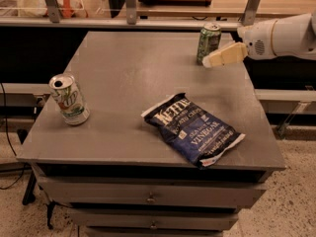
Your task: Knock green can over
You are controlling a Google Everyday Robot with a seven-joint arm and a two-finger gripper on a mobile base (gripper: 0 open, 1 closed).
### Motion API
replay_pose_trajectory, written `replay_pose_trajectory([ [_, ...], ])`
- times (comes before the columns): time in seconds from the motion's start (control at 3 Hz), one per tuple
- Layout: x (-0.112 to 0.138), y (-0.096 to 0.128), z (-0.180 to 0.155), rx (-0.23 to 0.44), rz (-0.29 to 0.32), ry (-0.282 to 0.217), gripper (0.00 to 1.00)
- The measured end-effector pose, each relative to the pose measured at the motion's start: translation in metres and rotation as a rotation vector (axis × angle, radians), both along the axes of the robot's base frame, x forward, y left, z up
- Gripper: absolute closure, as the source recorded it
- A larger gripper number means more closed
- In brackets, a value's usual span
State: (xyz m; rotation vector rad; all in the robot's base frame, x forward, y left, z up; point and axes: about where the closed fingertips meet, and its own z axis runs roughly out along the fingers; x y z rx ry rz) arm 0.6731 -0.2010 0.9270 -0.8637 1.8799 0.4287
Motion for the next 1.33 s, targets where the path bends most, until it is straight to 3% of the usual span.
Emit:
replay_pose_trajectory([
  [0.67,0.043,-0.012,-0.018,0.026,-0.133,-0.006,0.0],
  [1.33,0.085,0.001,-0.029,0.018,-0.148,-0.01,0.0],
])
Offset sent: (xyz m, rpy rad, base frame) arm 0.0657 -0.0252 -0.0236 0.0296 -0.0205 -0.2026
